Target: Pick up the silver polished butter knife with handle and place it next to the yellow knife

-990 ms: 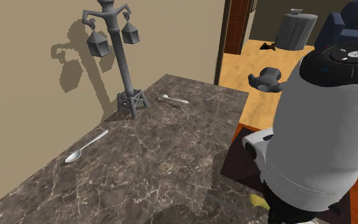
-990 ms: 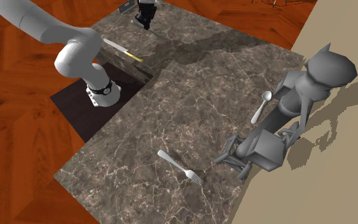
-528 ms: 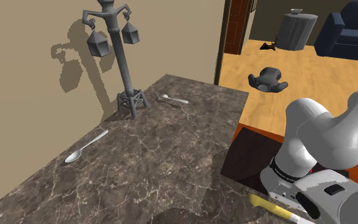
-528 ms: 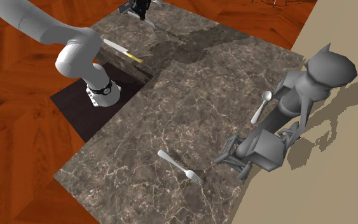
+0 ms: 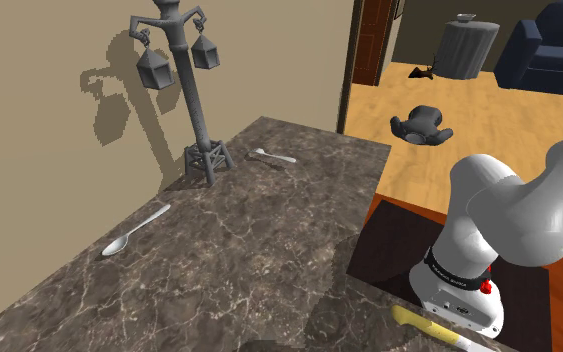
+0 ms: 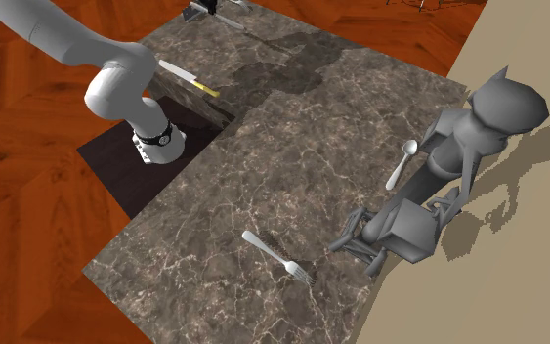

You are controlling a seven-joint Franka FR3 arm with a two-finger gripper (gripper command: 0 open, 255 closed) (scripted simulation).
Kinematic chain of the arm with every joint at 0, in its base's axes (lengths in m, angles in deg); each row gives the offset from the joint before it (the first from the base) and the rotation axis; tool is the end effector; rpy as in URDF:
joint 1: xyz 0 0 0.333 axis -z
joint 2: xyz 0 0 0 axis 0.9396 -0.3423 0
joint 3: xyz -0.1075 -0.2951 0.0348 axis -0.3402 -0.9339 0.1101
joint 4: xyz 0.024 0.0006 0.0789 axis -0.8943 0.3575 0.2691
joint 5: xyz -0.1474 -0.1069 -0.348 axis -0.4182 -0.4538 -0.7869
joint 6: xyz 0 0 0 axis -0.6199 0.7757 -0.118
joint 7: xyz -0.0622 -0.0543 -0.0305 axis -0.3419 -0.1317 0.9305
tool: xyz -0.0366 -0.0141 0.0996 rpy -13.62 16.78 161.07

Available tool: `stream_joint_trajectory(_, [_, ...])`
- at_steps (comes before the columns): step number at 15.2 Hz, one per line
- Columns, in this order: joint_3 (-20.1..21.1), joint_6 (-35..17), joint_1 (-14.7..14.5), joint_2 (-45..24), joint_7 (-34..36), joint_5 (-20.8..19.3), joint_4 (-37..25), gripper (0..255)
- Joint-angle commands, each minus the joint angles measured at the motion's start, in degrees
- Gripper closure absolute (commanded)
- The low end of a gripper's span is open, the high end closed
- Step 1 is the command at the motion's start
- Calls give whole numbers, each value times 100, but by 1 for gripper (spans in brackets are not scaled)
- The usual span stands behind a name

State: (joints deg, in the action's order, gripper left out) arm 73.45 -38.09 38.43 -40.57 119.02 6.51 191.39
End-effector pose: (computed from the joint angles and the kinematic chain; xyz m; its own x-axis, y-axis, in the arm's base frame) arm -0.1129 0.4288 0.4728 0.9754 0.1613 -0.1506 0.1658 -0.9860 0.0174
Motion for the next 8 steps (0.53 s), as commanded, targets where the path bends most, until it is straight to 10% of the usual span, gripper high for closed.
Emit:
stream_joint_trajectory(1, [167, -94, 33, -40, 86, 71, -27, 255])
stream_joint_trajectory(8, [532, -574, 94, -87, -39, 288, 340, 255])
